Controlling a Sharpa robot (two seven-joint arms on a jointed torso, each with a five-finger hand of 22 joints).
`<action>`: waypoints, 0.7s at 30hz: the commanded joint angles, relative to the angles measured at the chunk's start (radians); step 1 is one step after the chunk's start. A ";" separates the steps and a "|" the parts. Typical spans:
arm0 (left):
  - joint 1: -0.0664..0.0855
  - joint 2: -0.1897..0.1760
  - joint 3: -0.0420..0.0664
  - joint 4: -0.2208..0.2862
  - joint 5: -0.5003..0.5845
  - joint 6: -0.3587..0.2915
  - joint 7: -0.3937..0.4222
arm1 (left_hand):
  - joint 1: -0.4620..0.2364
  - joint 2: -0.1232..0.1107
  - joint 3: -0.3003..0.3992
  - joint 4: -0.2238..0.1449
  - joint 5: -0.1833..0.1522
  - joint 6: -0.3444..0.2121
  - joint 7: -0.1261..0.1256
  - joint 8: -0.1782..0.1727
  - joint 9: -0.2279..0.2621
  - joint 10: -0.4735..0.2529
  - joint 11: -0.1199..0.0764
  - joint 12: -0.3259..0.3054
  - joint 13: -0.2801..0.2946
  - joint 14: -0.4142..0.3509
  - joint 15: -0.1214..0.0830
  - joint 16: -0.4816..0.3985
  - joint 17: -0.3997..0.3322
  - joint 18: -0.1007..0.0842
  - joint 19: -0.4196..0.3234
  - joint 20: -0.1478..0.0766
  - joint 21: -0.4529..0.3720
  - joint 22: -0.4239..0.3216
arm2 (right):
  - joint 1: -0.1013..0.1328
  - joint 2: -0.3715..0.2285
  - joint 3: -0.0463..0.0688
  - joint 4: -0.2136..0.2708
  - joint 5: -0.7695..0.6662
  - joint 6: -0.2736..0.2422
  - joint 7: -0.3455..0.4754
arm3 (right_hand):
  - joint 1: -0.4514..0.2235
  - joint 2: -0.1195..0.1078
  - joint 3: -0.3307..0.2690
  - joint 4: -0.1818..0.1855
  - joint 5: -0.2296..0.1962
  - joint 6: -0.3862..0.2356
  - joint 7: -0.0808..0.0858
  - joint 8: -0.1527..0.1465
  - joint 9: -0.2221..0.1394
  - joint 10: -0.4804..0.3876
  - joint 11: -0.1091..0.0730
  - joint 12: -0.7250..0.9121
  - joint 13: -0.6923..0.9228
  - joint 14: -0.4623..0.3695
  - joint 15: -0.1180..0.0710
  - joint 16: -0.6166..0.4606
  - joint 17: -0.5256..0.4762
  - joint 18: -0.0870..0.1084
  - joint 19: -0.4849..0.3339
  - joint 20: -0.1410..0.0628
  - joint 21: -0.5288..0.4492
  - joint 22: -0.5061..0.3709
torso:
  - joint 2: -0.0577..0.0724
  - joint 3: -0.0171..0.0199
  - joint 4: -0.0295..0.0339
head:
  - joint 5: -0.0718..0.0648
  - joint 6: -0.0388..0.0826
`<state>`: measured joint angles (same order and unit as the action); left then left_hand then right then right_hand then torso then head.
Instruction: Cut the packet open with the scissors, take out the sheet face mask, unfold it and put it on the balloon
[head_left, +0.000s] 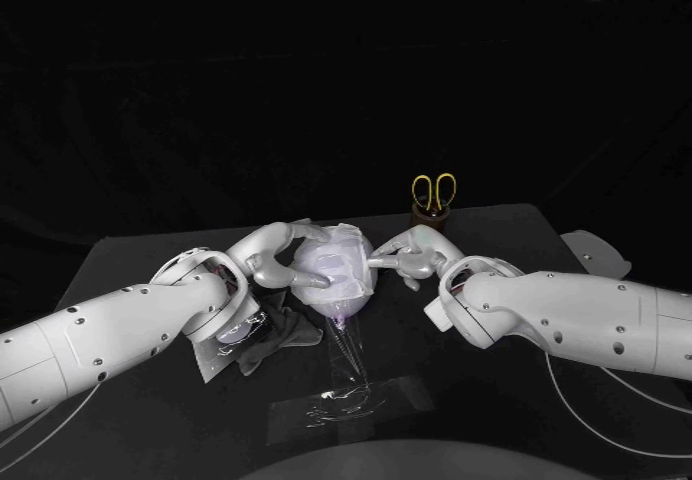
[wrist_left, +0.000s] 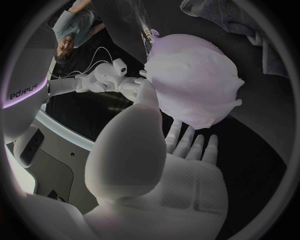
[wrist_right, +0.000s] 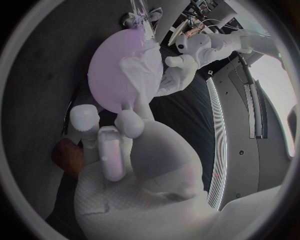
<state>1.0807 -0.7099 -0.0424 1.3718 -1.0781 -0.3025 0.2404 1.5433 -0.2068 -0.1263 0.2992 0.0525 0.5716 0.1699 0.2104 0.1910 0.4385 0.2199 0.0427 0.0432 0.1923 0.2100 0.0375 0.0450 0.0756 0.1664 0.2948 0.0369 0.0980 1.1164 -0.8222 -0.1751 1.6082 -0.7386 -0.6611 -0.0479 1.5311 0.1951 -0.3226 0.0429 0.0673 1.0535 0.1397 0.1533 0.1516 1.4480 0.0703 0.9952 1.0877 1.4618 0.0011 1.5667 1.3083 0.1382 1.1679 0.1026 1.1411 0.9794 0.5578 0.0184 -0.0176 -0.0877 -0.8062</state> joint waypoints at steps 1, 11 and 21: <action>-0.002 0.004 -0.002 0.000 0.005 0.028 -0.001 | -0.002 0.011 0.006 0.001 -0.001 0.006 0.081 0.006 0.001 0.008 -0.001 0.002 0.001 0.005 0.001 0.005 0.002 -0.012 0.005 -0.001 -0.001 0.001 | -0.001 0.007 0.001 0.001 -0.020 0.007 0.003 | -0.013 0.000 -0.009 -0.001 -0.007 -0.004 0.003 -0.006 0.001 0.123 -0.007 0.576 0.483 0.109 0.001 0.004 0.263 -0.011 -0.001 0.006 0.006 0.002 | -0.001 0.0001 -0.0003 | 0.001 0.000; -0.002 0.005 -0.002 -0.002 0.009 0.030 -0.001 | -0.002 0.011 0.006 0.001 -0.001 0.006 0.081 0.006 0.001 0.008 -0.001 0.002 0.001 0.005 0.001 0.005 0.002 -0.012 0.005 -0.001 -0.001 0.001 | -0.003 0.007 0.001 0.019 -0.029 0.019 0.005 | -0.052 -0.015 -0.040 0.011 -0.010 -0.013 0.011 -0.012 0.002 0.123 0.000 0.576 0.483 0.109 0.008 0.004 0.263 -0.011 -0.008 0.013 0.012 0.011 | 0.000 0.0002 -0.0013 | 0.002 -0.002; -0.002 0.005 -0.002 -0.002 0.012 0.031 -0.001 | -0.002 0.015 0.009 0.001 -0.001 0.006 0.081 0.007 0.001 0.009 -0.001 0.002 0.001 0.005 0.001 0.005 0.002 -0.012 0.006 -0.001 0.000 0.001 | -0.004 0.003 0.001 0.030 -0.051 0.016 -0.002 | -0.068 -0.018 -0.056 0.017 -0.010 -0.008 0.009 -0.008 0.006 0.123 0.000 0.576 0.483 0.109 0.009 0.004 0.263 -0.011 -0.008 0.016 0.019 0.020 | 0.000 0.0013 -0.0019 | 0.003 -0.004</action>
<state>1.0806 -0.7087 -0.0425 1.3682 -1.0706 -0.2975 0.2400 1.5380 -0.2015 -0.1236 0.3020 0.0525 0.5716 0.1698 0.2105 0.1918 0.4384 0.2198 0.0427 0.0432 0.1934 0.2110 0.0375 0.0460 0.0755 0.1664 0.2948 0.0369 0.0979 1.1136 -0.8223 -0.1748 1.6322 -0.7608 -0.6606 -0.0542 1.4693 0.1753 -0.3738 0.0607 0.0615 1.0432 0.1497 0.1464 0.1566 1.4583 0.0697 1.0333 1.0876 1.4647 0.0052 1.5665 1.3072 0.1311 1.1571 0.1132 1.1558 0.9999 0.5576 0.0190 -0.0194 -0.0852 -0.8097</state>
